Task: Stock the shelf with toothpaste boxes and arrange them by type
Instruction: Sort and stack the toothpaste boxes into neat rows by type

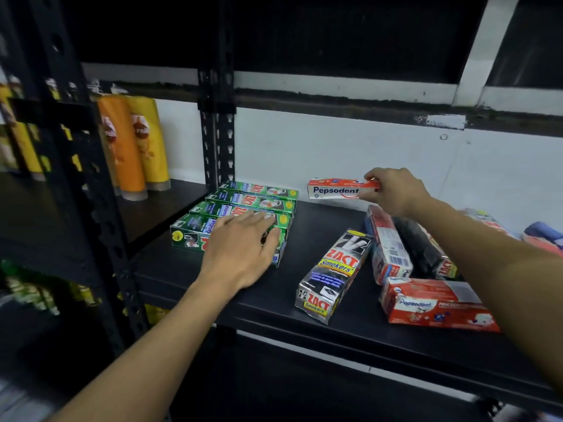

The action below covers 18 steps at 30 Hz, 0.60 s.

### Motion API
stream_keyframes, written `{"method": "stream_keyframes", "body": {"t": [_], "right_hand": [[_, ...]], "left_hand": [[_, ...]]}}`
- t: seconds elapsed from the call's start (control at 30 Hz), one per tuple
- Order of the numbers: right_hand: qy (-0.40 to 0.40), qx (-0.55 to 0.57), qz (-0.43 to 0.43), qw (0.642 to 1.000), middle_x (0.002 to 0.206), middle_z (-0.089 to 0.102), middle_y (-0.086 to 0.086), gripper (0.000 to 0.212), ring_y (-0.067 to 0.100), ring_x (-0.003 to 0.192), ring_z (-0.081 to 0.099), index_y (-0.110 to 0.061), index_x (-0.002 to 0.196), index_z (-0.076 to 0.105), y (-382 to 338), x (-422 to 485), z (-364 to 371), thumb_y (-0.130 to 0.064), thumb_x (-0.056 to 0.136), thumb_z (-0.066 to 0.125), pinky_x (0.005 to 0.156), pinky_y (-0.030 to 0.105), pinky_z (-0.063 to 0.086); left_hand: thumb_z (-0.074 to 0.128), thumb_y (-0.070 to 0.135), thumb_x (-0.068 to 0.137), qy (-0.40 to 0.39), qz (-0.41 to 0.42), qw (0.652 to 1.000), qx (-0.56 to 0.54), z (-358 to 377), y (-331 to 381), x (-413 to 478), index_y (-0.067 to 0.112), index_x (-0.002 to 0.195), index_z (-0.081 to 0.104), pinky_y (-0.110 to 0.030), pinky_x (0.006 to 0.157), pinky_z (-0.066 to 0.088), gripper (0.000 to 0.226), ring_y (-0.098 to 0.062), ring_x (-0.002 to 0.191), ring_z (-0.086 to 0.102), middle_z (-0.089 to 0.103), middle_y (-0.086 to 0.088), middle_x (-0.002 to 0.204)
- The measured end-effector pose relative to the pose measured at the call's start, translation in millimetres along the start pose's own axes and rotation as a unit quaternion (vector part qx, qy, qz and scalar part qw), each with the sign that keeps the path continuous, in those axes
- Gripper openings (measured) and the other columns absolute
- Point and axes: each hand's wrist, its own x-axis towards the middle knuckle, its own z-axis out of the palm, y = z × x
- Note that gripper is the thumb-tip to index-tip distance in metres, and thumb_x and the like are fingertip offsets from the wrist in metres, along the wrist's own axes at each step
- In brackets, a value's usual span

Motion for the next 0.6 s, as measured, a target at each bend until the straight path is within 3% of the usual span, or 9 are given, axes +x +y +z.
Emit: {"method": "stream_keyframes", "body": {"t": [0.27,0.6], "right_hand": [[-0.041,-0.038,-0.013,0.998,0.128,0.061,0.003,0.051,0.03,0.118,0.049,-0.029,0.132,0.053,-8.3,24.7,22.3,-0.054,0.088,0.061,0.094,0.047,0.041],[-0.053,0.029,0.025,0.998,0.133,0.059,0.0,0.057,0.028,0.121,0.051,-0.03,0.131,0.055,-5.7,20.1,12.4,-0.053,0.081,0.07,0.102,0.047,0.041]], "left_hand": [[0.027,0.051,0.102,0.01,0.0,1.0,0.006,2.6,-0.6,1.7,0.033,0.144,0.048,-0.032,0.114,0.017,0.05,-0.008,0.144,0.033,0.045,0.011,0.151],[0.02,0.055,0.098,-0.002,-0.003,1.0,0.01,2.0,-0.4,2.5,0.033,0.143,0.049,-0.034,0.115,0.02,0.058,-0.007,0.143,0.034,0.045,0.011,0.151]]}}
